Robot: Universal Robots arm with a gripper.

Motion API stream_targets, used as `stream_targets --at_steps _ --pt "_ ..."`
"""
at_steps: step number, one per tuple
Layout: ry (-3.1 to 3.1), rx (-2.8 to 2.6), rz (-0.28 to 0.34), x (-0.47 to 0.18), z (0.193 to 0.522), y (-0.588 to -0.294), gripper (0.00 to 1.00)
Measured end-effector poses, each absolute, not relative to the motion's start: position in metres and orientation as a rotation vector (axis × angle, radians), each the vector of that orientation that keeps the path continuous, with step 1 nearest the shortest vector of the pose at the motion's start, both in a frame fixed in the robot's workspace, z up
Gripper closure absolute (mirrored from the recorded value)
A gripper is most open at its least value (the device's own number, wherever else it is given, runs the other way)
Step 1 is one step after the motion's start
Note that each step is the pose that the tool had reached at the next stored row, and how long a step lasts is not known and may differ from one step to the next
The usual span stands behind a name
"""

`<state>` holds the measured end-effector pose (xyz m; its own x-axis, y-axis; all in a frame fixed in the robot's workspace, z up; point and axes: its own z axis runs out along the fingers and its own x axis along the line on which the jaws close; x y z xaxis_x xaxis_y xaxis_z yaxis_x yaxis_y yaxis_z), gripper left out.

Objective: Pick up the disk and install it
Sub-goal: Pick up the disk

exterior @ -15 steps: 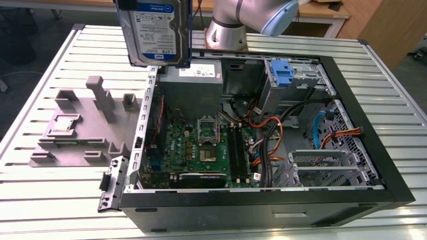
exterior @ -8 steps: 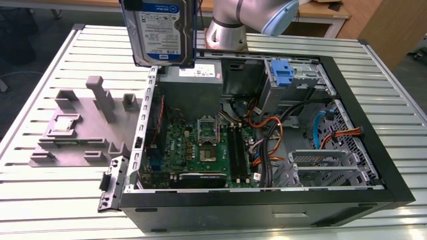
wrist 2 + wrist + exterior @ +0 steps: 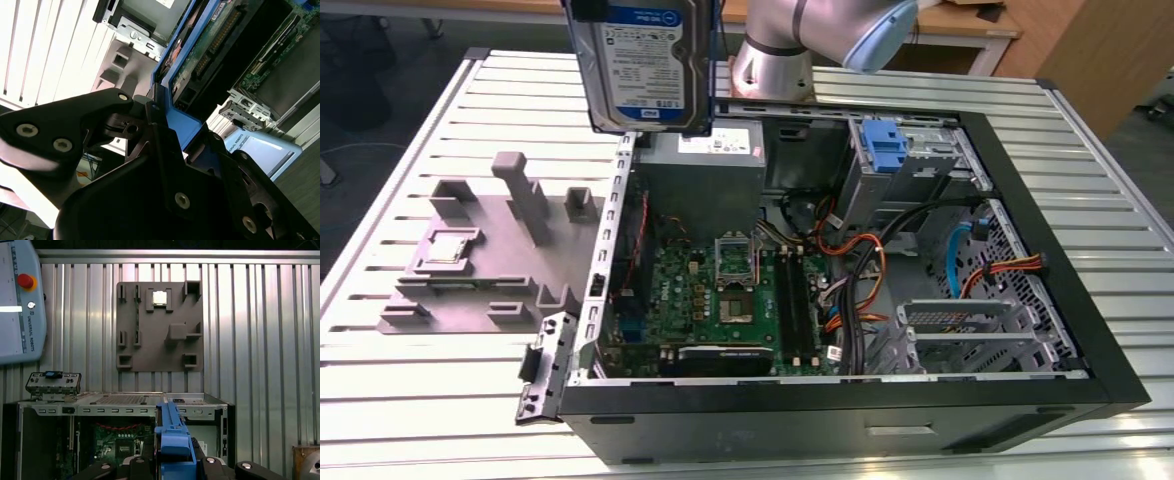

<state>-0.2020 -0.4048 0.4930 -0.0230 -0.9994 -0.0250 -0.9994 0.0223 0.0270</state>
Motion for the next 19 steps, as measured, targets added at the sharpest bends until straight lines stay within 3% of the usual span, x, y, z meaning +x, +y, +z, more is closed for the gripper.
stream_targets --at_steps 19 --pt "-2.245 2.195 -0.058 -0.1939 0.493 -0.4049 0.63"
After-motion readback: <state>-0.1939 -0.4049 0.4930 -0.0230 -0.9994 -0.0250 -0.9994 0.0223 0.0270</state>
